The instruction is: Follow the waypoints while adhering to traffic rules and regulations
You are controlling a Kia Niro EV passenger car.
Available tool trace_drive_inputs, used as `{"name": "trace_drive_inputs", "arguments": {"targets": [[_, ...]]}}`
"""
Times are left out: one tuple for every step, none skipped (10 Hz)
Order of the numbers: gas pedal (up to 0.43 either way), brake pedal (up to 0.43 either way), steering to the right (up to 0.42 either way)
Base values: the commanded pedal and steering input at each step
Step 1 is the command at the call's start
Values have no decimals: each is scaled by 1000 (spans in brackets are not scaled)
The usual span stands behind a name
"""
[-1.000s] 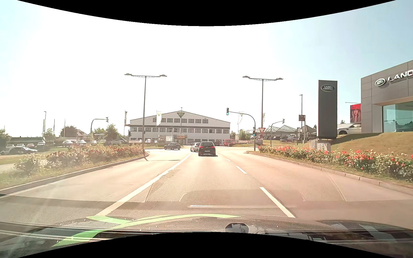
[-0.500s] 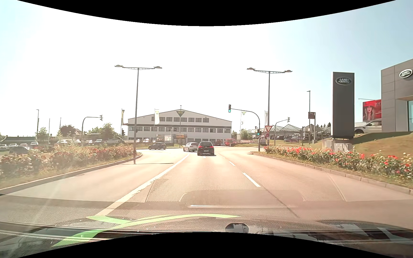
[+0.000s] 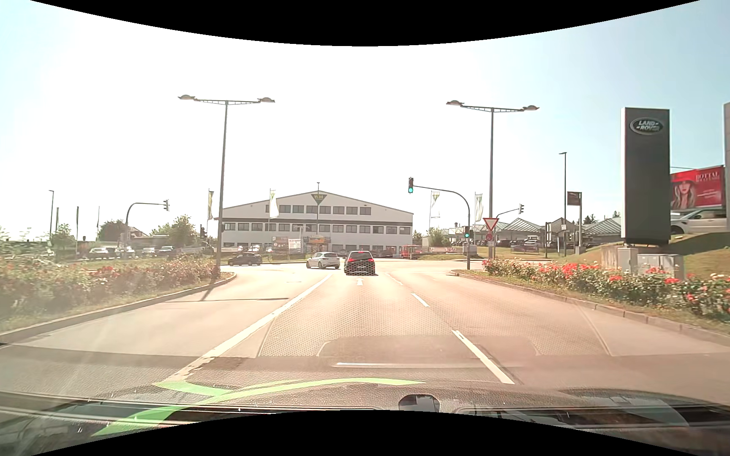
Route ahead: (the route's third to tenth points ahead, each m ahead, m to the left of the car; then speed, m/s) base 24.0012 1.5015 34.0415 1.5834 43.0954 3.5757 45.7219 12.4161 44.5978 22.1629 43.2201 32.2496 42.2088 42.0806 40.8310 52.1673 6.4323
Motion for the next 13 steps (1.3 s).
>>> {"name": "trace_drive_inputs", "arguments": {"targets": [[150,0,-16],[138,0,-18],[138,0,-19],[138,0,-19],[138,0,-20],[138,0,-20],[138,0,-20],[138,0,-18],[138,0,-15],[138,0,-12],[138,0,-12],[150,0,-13],[150,0,-14]]}}
